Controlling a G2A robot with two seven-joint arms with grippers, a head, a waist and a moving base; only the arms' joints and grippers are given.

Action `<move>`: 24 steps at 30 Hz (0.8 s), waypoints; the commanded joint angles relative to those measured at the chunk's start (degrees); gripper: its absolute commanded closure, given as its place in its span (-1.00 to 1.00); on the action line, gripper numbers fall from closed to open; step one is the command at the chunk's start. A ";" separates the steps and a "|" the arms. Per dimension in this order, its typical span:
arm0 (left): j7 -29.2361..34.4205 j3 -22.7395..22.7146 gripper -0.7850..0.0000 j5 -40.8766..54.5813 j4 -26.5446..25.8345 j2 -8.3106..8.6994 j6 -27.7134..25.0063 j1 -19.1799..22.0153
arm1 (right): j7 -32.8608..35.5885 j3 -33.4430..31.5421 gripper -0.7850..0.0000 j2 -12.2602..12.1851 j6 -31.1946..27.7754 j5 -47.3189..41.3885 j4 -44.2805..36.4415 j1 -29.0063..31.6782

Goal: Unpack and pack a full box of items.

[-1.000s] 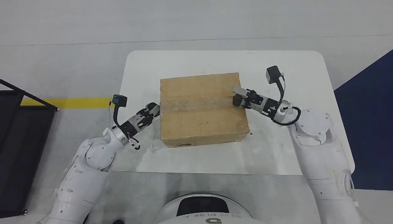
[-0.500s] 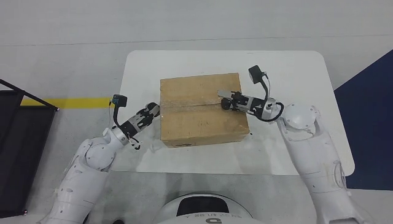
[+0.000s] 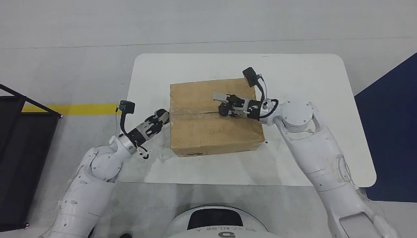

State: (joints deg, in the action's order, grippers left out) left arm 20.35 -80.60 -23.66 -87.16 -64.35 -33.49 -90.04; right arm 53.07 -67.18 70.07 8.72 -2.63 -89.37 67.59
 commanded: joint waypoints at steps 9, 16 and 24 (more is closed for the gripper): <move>0.00 0.00 1.00 0.00 0.00 0.00 0.00 0.00 | -2.37 5.13 -1.00 0.89 3.07 -0.28 1.00 -3.22; 0.00 0.00 1.00 0.00 0.00 0.00 0.00 0.00 | -3.88 9.56 -1.00 2.00 3.94 -1.38 2.65 -6.29; 0.00 0.00 1.00 0.00 0.00 0.00 0.00 0.00 | -2.19 10.73 -1.00 2.30 2.66 -2.83 2.88 -7.18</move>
State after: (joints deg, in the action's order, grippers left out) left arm 20.35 -80.60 -23.66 -87.16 -64.35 -33.49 -90.04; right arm 50.89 -56.45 72.37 11.38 -5.46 -86.49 60.41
